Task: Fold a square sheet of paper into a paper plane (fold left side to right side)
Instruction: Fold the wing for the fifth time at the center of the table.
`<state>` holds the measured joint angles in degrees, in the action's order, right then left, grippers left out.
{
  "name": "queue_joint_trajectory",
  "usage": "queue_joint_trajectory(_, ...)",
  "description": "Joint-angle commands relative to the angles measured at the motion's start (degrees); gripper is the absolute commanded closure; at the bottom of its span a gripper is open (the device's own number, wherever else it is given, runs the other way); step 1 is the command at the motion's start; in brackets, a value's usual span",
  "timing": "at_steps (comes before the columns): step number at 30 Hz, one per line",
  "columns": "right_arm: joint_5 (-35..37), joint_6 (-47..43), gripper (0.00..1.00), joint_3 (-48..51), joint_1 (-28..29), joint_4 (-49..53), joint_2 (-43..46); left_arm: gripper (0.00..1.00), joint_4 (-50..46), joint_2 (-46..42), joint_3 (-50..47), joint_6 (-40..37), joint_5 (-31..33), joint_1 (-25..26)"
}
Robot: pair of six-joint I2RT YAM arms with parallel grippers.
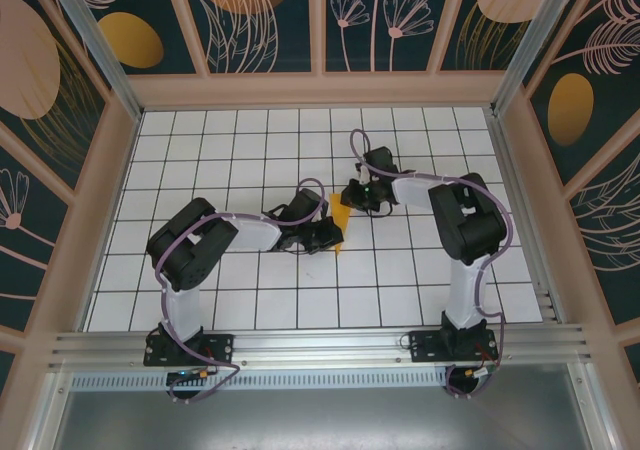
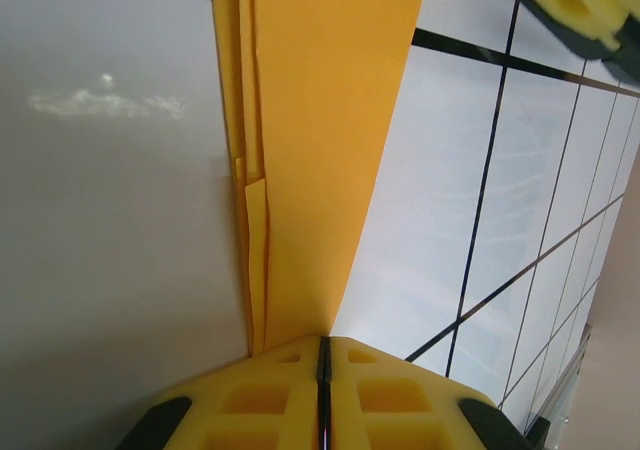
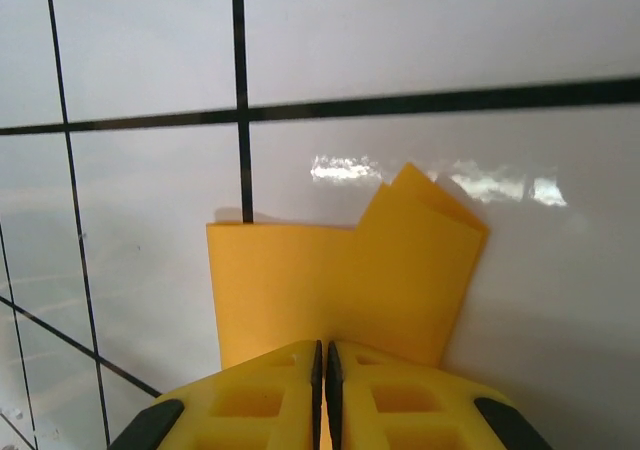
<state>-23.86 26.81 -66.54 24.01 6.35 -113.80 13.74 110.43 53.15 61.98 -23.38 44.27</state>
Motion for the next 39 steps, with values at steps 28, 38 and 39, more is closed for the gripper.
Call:
queue_joint_trajectory(28,5.84,-3.38,0.84,-6.76,-4.89,1.45,-6.83,0.87,-11.88,-1.37,-3.20,-6.03,-3.82,3.02)
queue_joint_trajectory(38,5.05,-3.07,0.84,-6.48,-4.92,0.94,-7.64,0.86,-11.54,-2.96,-5.02,-5.94,-5.22,4.53)
queue_joint_trajectory(39,5.03,-3.14,0.84,-6.49,-4.91,0.86,-7.55,0.86,-11.63,-2.99,-5.13,-5.91,-5.27,4.58)
